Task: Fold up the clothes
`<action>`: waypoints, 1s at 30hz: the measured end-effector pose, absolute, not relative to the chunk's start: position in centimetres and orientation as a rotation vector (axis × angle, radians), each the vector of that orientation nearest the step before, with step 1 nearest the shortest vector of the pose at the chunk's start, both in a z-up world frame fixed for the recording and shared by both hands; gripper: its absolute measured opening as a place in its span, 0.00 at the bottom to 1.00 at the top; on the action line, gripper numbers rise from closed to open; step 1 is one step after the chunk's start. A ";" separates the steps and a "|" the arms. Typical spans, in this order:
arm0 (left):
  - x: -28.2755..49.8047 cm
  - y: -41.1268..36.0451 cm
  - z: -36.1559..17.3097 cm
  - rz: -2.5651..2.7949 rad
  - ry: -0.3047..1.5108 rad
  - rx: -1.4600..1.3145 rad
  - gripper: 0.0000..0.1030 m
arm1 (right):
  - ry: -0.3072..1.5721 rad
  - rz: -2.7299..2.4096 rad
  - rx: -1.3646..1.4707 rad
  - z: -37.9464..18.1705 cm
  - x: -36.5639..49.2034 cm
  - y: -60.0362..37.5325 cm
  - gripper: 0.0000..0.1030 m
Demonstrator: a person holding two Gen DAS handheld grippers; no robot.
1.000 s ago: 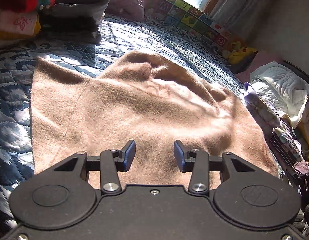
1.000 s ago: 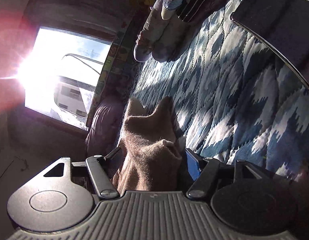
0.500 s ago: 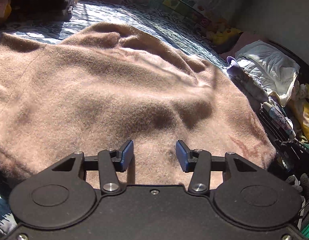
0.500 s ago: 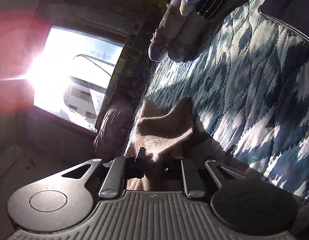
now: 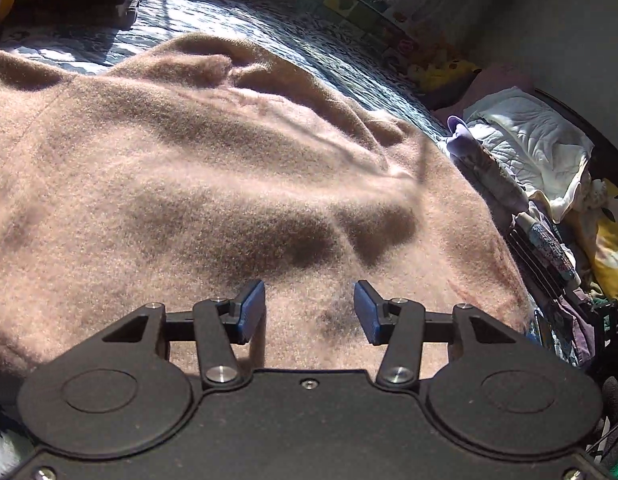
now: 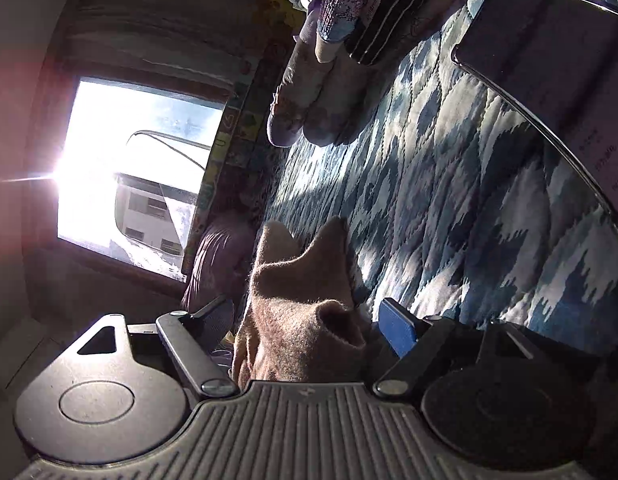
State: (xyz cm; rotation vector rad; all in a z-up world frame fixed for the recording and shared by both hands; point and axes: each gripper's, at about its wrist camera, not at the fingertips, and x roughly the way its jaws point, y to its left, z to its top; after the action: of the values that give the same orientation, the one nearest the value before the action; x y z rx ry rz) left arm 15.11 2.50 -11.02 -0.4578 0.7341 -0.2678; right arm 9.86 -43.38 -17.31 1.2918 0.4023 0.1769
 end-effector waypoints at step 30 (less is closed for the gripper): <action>15.8 2.7 -11.3 -0.274 0.730 -0.474 0.49 | 0.355 0.060 0.687 -11.1 10.6 -40.8 0.64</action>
State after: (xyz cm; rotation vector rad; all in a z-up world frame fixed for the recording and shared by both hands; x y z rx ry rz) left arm 15.84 2.68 -11.26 -0.4743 0.7295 -0.2739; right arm 10.62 -40.80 -11.11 0.6867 0.3552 0.0600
